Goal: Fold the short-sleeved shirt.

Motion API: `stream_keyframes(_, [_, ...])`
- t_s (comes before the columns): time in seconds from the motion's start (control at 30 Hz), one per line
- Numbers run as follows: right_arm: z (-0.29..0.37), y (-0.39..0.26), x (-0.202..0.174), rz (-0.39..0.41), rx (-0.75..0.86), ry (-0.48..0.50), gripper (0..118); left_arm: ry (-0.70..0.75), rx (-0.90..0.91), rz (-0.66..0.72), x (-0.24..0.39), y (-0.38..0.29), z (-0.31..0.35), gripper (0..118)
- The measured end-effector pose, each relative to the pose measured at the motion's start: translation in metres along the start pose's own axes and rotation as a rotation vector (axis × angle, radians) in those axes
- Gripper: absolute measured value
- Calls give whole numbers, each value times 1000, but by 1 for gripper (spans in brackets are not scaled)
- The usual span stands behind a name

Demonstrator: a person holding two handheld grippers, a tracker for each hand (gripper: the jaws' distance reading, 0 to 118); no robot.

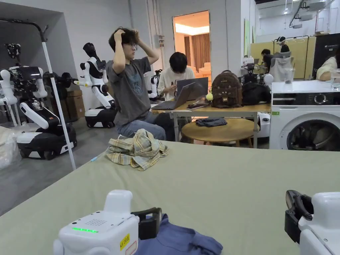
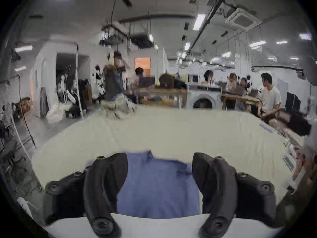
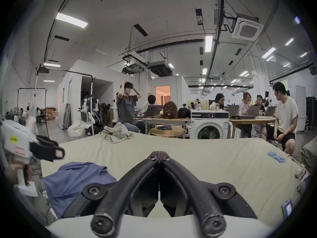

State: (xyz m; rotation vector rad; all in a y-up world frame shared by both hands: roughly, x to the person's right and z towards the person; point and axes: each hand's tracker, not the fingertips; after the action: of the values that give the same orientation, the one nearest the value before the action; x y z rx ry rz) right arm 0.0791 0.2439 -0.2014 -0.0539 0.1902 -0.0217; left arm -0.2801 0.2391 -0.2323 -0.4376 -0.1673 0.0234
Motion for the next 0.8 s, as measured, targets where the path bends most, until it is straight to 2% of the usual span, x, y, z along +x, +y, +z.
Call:
stream_keyframes(0.13, [4, -18, 19, 48, -68, -36, 0, -46, -304, 15, -24, -42, -79, 78])
stream_keyframes(0.23, [3, -29, 37, 44, -119, -76, 0, -29, -464, 4, -30, -70, -128, 78])
stream_keyframes(0.33, [3, -36, 54, 0, -156, -112, 0, 7, -562, 1, -34, -93, -156, 78])
stream_keyframes(0.37, [4, -38, 60, -22, -162, -117, 0, 19, -472, 49, -31, -86, -143, 75])
stream_keyframes(0.4, [5, -40, 64, -44, -167, -123, 0, 18, -497, 32, -28, -82, -144, 69])
stream_keyframes(0.43, [6, -43, 68, -71, -172, -132, 0, 25, -515, 19, -26, -81, -145, 52])
stream_keyframes(0.47, [7, -44, 71, -94, -179, -134, 0, 14, -512, 9, -26, -79, -145, 30])
stream_keyframes(0.5, [8, -45, 74, -111, -186, -132, 0, 11, -506, -1, -24, -77, -139, 30])
stream_keyframes(0.53, [8, -46, 76, -123, -196, -131, 0, 19, -495, 4, -24, -76, -138, 19])
stream_keyframes(0.57, [9, -47, 79, -130, -203, -135, 0, 39, -498, 14, -27, -76, -139, 0])
stream_keyframes(0.7, [18, -46, 87, -149, -202, -137, 0, -33, -447, 273, -56, -57, -120, 0])
stream_keyframes(0.73, [21, -45, 89, -143, -200, -132, 0, -41, -390, 290, -67, -37, -104, 0])
stream_keyframes(0.8, [24, -42, 92, -116, -189, -135, 0, 74, -234, 261, -84, 11, -70, 0])
